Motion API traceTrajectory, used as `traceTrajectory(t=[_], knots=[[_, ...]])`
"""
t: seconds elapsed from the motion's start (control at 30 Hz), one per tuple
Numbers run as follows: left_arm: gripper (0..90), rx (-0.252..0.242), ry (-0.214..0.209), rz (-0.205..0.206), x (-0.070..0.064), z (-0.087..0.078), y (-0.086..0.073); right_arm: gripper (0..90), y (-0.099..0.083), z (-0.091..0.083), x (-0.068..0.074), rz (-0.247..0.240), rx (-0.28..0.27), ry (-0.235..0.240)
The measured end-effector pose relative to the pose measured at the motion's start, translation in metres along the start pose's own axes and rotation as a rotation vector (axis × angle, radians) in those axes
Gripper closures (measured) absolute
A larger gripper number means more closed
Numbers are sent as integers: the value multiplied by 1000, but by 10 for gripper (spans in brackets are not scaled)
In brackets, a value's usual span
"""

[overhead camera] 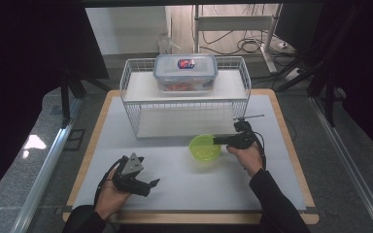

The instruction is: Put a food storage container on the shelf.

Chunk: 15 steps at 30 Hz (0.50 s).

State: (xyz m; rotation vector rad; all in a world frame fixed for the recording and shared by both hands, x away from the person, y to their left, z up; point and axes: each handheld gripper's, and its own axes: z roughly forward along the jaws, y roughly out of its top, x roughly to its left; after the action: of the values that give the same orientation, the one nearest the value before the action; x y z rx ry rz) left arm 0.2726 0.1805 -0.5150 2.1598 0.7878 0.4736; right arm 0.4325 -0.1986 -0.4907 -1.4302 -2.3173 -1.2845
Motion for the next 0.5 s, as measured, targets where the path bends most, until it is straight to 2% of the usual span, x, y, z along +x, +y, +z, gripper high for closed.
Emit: traceTrajectory(t=[0.13,0.2,0.23,0.33,0.37,0.5], knots=[[54,1,-2,0,0,0,0,636,1,1,-2,4,1,-3],[54,1,-2,2,-1,0,0,632,2,2,-4,20,-2,9],[54,2,-2,4,-1,0,0,640,2,3,-5,29,-2,18],[54,2,-2,4,-1,1,0,774,2,4,-8,55,4,64],[54,2,-2,4,-1,1,0,784,2,4,-9,64,7,81],[54,2,-1,6,-1,0,0,808,-1,1,-7,84,5,82]])
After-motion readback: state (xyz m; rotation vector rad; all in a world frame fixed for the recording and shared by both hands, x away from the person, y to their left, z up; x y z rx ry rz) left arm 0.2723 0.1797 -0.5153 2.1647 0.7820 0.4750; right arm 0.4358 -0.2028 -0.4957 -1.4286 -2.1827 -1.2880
